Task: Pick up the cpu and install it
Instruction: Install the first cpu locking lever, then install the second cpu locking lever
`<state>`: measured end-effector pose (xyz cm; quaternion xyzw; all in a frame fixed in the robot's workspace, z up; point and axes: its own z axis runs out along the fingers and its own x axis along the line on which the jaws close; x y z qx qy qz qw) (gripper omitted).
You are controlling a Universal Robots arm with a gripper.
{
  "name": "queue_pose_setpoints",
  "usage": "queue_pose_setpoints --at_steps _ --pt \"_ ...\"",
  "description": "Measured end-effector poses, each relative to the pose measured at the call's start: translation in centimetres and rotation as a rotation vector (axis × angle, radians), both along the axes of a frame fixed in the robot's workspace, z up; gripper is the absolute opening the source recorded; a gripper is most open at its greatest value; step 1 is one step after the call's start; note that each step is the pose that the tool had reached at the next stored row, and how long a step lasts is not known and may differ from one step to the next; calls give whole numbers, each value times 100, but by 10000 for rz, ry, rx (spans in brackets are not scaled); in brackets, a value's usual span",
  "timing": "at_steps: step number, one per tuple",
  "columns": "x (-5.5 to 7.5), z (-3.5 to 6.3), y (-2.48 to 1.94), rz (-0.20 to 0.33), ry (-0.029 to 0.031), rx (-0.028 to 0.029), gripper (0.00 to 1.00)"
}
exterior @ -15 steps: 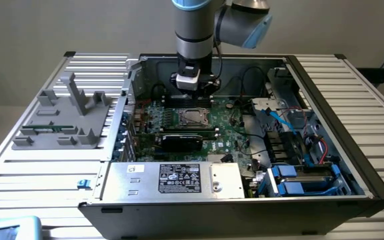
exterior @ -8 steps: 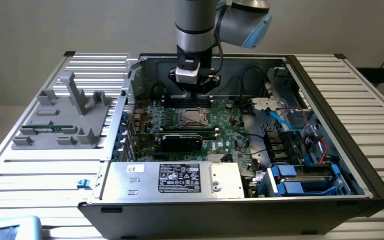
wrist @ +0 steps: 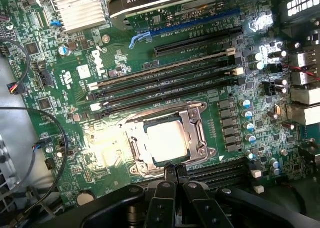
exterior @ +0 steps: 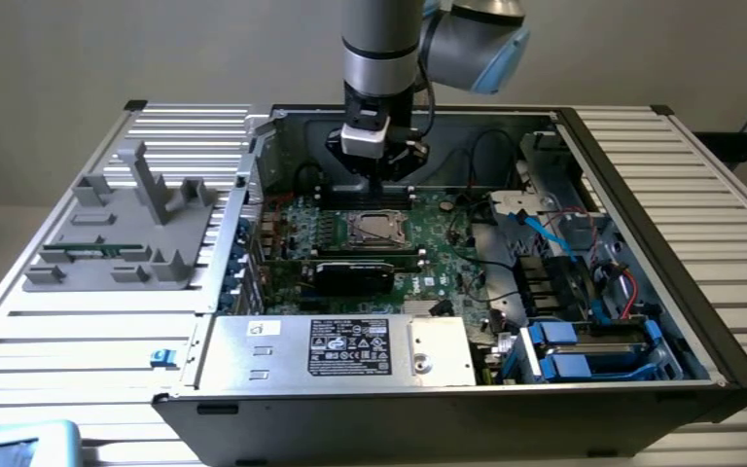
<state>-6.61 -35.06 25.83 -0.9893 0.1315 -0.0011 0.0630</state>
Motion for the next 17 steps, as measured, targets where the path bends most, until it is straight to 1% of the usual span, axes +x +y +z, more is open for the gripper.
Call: queue_pose_setpoints --at_steps 13,15,17 --pt "0 -1 -1 1 0 1 12" --pt "0 0 -15 2 2 0 12" --pt "0 0 -47 1 2 9 12"
